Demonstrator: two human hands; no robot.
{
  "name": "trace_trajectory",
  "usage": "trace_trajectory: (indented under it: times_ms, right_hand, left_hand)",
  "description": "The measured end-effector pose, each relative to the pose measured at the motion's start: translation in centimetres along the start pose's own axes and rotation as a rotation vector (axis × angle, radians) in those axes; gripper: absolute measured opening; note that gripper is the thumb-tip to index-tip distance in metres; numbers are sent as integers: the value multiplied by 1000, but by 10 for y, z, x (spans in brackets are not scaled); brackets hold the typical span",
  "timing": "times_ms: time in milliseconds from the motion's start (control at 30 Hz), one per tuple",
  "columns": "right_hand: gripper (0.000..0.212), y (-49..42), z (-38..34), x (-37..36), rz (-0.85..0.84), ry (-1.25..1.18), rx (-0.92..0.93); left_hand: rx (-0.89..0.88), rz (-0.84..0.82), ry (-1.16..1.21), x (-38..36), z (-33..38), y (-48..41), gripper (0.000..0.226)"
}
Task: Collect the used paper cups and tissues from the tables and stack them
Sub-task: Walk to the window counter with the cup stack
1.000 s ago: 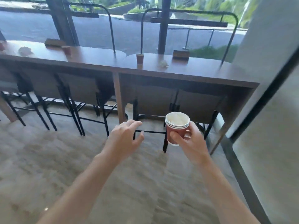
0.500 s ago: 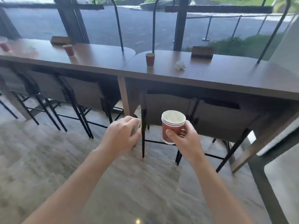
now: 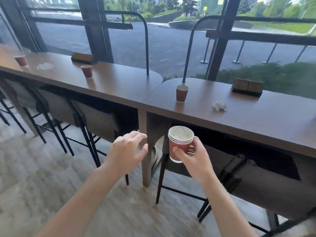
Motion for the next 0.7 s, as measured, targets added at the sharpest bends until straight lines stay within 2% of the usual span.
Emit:
trace_trajectory:
  times_ms: [367,700]
  right_hand:
    - [49,-166,-12,80,218,-8,39]
    - [44,-331,-18,109,184,40,118]
  left_hand:
    - [-217,-29,11,-52,42,-216,33]
    - [-138,83,-77,-86,34,-359,29]
Point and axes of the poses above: each hand's wrist, its own y-axis away from the middle knuckle, its own x-axis out of the back of the hand, z = x × y, the point moved 10 cm from there along -y, towards the middle knuckle, and after that the axes turned 3 degrees about -y, right-handed, at the moved point
